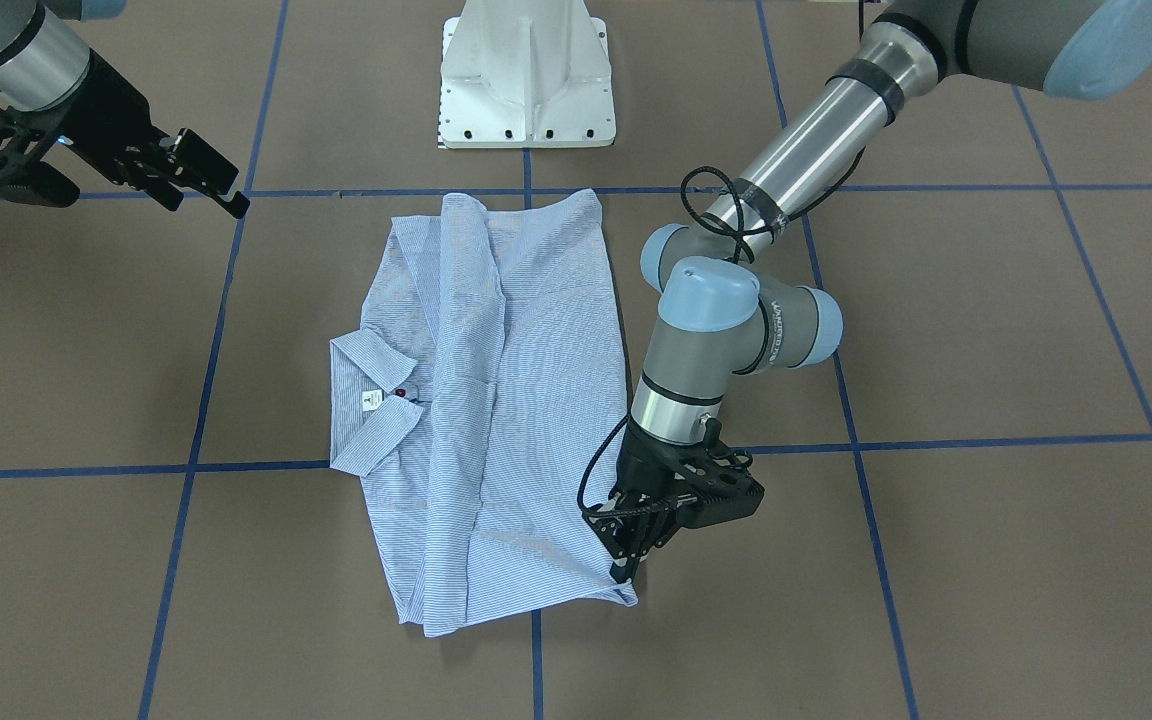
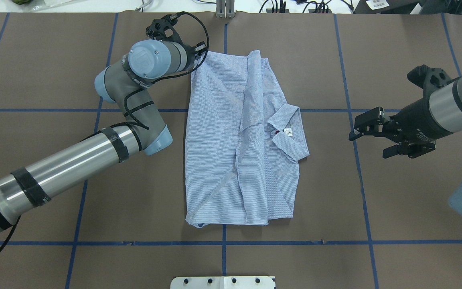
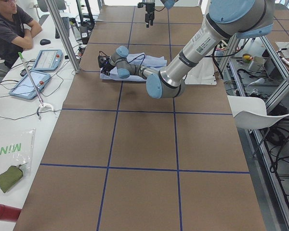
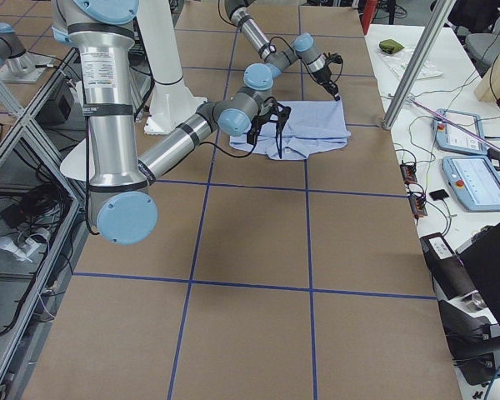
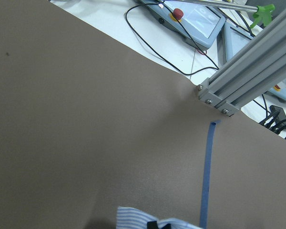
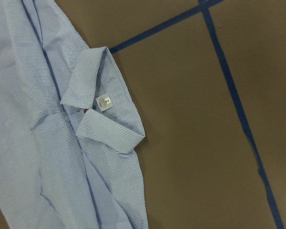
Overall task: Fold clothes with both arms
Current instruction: 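Release the shirt with the left gripper while the right gripper moves over the shirt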
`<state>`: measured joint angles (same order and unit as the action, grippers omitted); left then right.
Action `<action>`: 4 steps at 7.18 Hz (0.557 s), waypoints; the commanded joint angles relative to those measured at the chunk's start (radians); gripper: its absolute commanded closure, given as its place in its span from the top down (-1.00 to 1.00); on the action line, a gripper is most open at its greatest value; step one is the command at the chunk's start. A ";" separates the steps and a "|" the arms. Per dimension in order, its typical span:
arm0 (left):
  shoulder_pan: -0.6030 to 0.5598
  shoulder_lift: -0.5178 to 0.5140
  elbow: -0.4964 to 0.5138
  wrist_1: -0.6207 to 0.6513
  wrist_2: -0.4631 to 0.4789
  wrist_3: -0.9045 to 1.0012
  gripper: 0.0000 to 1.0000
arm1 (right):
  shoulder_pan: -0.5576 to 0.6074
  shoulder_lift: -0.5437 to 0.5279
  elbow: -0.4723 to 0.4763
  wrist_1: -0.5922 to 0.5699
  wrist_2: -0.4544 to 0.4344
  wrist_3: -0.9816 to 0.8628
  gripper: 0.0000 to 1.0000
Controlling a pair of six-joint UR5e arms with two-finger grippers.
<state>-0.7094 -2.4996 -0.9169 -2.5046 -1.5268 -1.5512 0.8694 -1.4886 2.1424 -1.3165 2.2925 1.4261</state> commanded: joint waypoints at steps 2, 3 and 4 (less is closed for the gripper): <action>-0.007 0.004 0.000 -0.011 -0.004 0.082 1.00 | 0.010 0.104 -0.021 0.003 -0.001 0.001 1.00; -0.021 0.007 -0.022 -0.007 -0.012 0.104 1.00 | 0.011 0.216 -0.079 -0.007 -0.005 0.019 1.00; -0.028 0.060 -0.083 0.003 -0.045 0.140 1.00 | 0.007 0.249 -0.108 -0.010 -0.027 0.017 1.00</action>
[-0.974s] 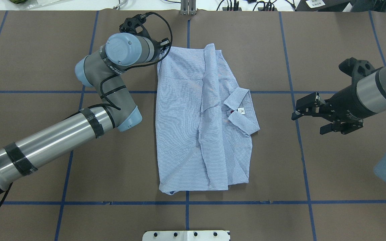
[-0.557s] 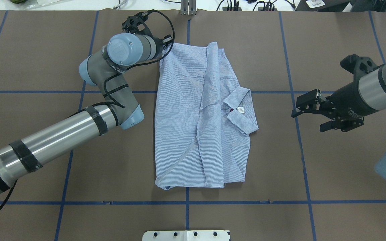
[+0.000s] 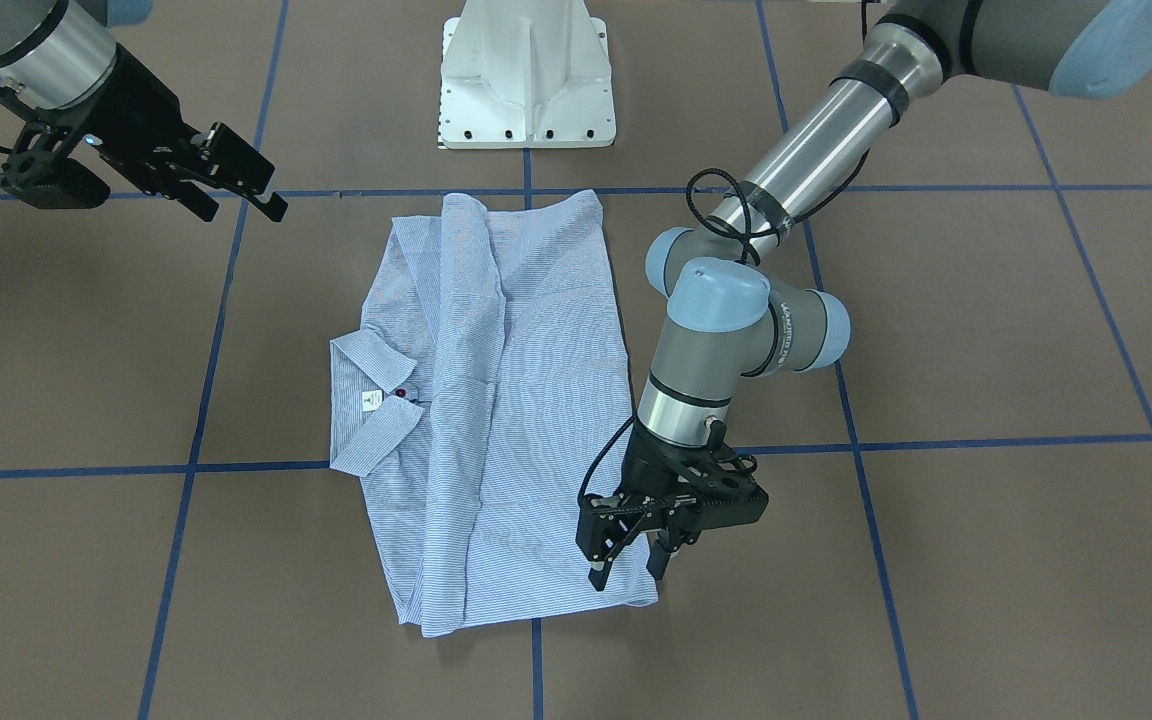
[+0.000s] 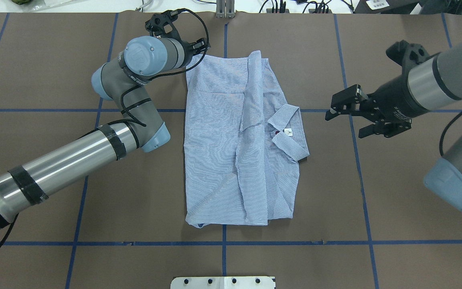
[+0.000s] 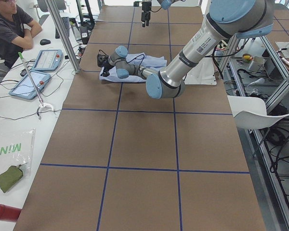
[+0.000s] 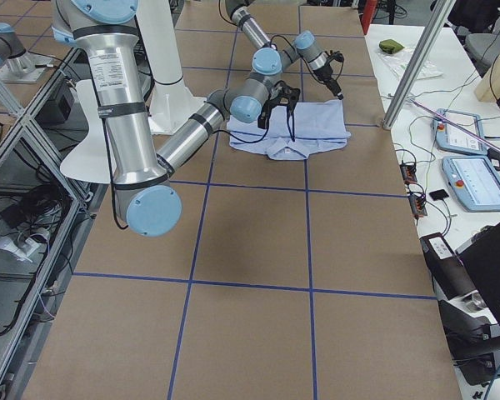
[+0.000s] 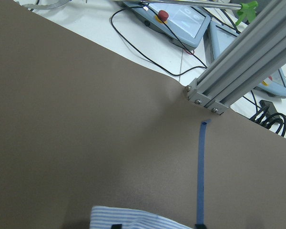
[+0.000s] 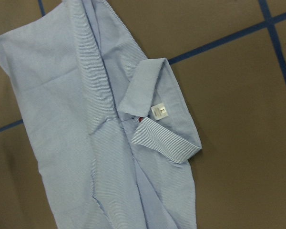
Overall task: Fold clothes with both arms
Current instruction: 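Release the shirt with the left gripper while the right gripper moves over the shirt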
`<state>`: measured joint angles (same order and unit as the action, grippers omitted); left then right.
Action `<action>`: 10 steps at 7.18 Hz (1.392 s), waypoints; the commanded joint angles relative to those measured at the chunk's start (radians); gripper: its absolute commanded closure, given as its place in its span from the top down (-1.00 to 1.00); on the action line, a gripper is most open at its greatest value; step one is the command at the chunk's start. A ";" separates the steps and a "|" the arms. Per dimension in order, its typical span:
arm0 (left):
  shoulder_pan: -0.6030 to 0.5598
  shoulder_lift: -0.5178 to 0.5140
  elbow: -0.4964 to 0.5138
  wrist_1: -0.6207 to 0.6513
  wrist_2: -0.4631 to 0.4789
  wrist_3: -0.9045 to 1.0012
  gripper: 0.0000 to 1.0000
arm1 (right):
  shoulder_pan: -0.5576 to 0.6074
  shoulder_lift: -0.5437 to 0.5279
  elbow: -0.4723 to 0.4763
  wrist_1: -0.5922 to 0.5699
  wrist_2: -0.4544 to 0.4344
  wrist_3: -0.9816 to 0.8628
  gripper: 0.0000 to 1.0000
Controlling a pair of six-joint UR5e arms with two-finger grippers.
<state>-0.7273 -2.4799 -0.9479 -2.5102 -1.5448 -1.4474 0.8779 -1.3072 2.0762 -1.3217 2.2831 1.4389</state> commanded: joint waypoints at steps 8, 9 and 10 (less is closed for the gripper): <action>-0.195 0.443 -0.666 0.291 -0.445 0.320 1.00 | -0.313 0.473 -0.383 -0.399 -0.506 -0.199 1.00; -0.195 0.456 -0.673 0.289 -0.454 0.320 1.00 | -0.342 0.550 -0.490 -0.437 -0.548 -0.199 1.00; -0.195 0.467 -0.677 0.287 -0.454 0.320 1.00 | -0.370 0.598 -0.548 -0.483 -0.588 -0.210 1.00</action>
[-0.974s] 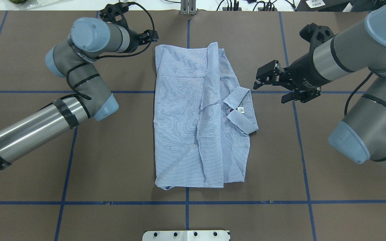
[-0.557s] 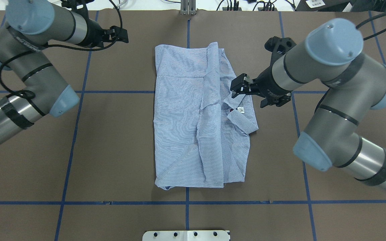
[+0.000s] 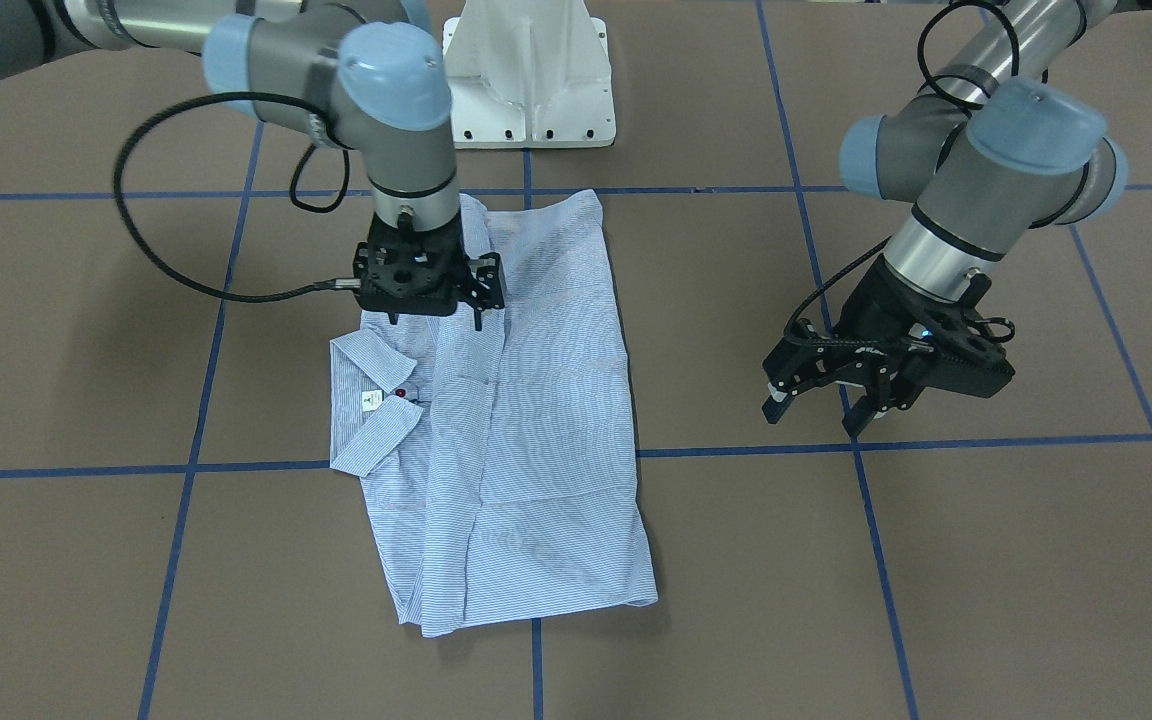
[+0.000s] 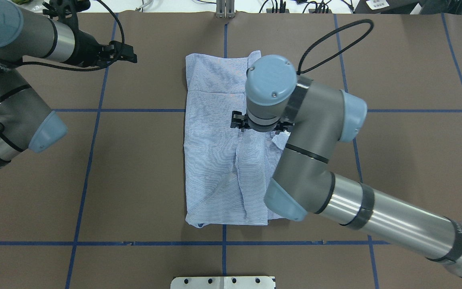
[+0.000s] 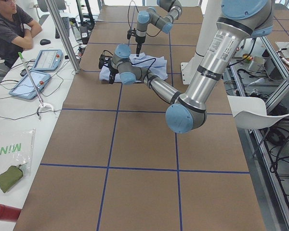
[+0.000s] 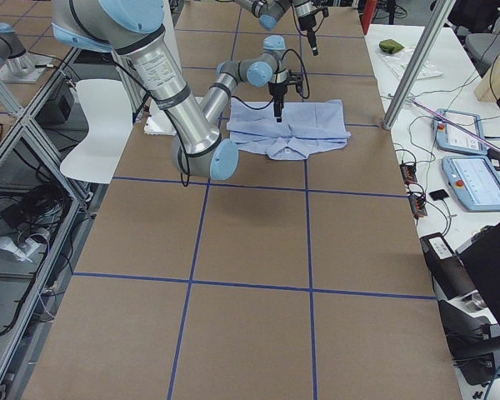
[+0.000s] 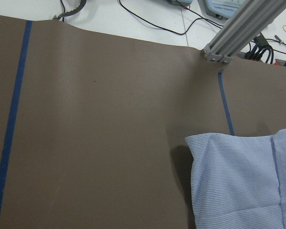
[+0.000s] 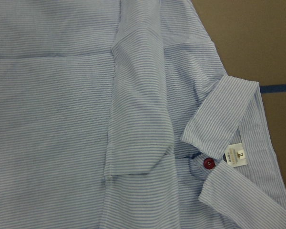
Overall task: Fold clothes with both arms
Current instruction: 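Press the right gripper down on the folded shirt's middle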
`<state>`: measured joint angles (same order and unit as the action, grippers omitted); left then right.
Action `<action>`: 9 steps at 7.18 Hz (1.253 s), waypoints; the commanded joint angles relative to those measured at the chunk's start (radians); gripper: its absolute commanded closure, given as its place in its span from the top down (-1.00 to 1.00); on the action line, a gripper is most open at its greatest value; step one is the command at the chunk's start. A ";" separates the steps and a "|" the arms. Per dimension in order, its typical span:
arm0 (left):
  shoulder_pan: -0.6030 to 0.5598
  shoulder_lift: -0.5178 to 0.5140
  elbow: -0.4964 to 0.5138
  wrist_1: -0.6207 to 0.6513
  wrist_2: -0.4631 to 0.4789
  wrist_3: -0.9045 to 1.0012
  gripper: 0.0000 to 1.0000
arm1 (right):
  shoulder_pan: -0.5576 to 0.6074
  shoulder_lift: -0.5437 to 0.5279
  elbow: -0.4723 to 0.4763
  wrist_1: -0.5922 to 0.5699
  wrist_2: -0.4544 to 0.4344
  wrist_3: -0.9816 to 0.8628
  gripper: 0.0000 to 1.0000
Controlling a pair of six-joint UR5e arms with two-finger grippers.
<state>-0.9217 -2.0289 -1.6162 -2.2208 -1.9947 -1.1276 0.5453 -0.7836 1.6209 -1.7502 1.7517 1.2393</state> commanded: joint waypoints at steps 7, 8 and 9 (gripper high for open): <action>0.015 0.010 -0.004 -0.010 -0.004 -0.017 1.00 | -0.102 0.218 -0.332 -0.201 -0.126 -0.130 1.00; 0.023 -0.004 -0.002 -0.011 -0.004 -0.068 1.00 | -0.119 0.219 -0.338 -0.199 -0.148 -0.130 1.00; 0.032 -0.008 -0.005 -0.014 -0.004 -0.089 1.00 | -0.128 0.219 -0.340 -0.201 -0.162 -0.132 1.00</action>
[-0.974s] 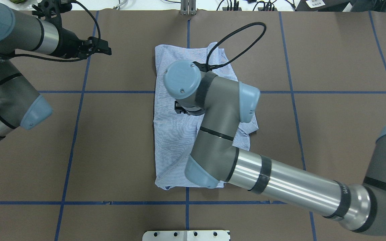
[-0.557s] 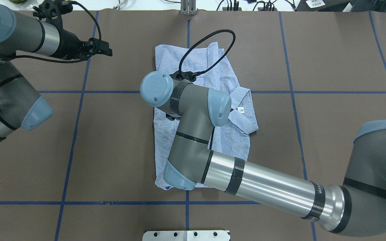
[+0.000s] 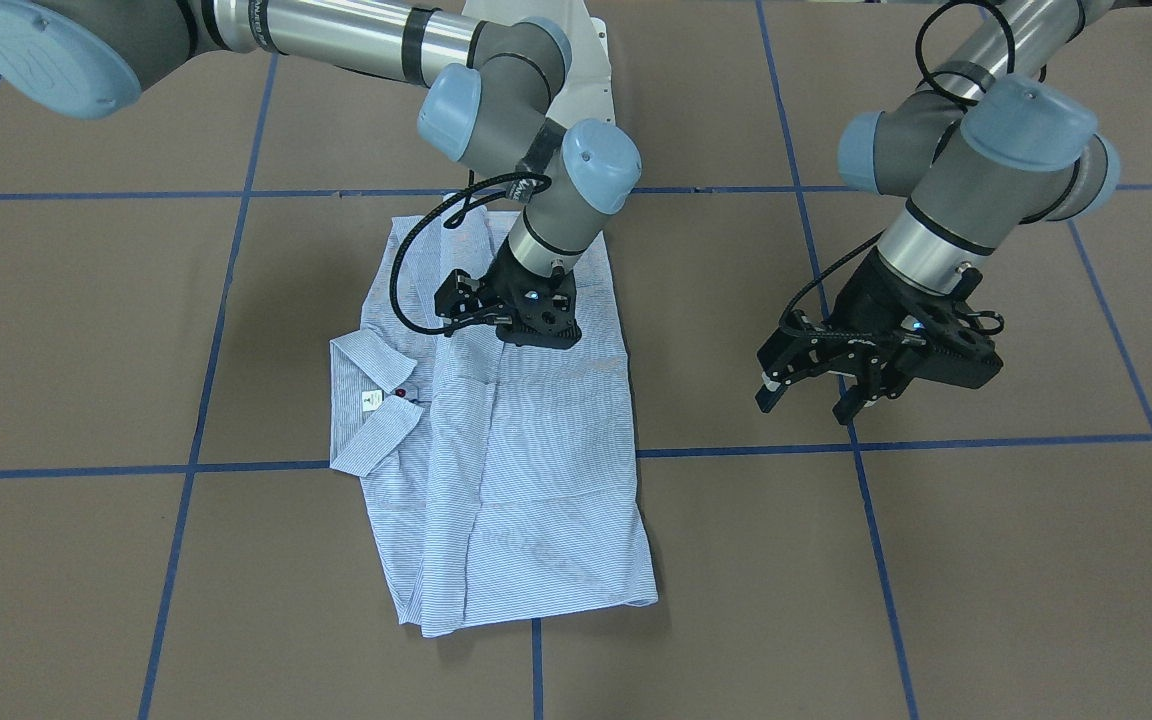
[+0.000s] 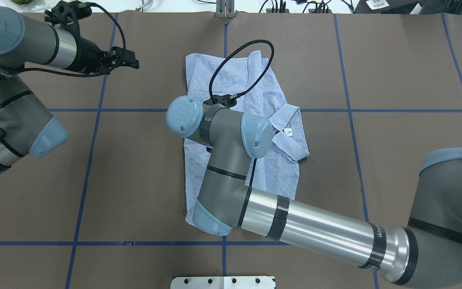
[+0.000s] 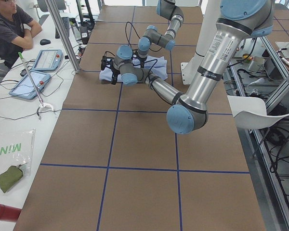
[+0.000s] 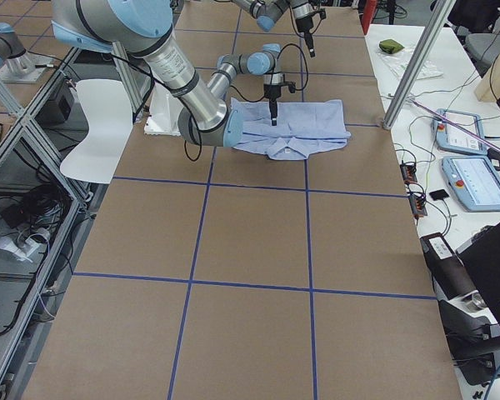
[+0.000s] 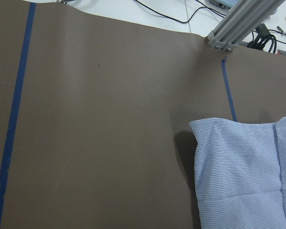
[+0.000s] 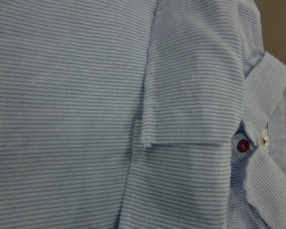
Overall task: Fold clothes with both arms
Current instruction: 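Press the right gripper down on the folded shirt's middle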
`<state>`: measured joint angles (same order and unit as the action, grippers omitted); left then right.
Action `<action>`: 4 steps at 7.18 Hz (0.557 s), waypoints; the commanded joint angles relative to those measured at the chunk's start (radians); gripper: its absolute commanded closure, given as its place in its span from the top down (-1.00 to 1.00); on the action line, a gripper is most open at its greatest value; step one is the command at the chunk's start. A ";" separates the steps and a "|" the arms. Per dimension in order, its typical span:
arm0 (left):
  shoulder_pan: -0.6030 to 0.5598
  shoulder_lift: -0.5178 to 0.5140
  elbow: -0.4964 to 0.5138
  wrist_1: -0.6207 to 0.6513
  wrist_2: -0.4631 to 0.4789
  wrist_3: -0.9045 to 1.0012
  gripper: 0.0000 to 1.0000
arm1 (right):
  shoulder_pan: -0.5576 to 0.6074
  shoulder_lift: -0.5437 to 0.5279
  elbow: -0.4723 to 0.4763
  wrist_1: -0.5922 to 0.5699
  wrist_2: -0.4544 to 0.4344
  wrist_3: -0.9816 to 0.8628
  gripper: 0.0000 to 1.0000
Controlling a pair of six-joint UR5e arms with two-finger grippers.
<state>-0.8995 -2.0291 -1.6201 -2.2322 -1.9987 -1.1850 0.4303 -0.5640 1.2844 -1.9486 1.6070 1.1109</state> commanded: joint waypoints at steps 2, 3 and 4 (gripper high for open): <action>0.011 -0.008 0.003 -0.003 0.000 -0.030 1.00 | -0.012 0.009 0.010 -0.041 -0.018 -0.031 1.00; 0.013 -0.011 0.003 -0.003 0.000 -0.030 1.00 | -0.010 0.000 0.010 -0.043 -0.019 -0.036 1.00; 0.011 -0.019 0.009 -0.003 0.000 -0.030 1.00 | -0.010 -0.010 0.012 -0.043 -0.019 -0.037 1.00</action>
<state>-0.8878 -2.0409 -1.6157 -2.2350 -1.9988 -1.2145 0.4197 -0.5639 1.2940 -1.9875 1.5885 1.0795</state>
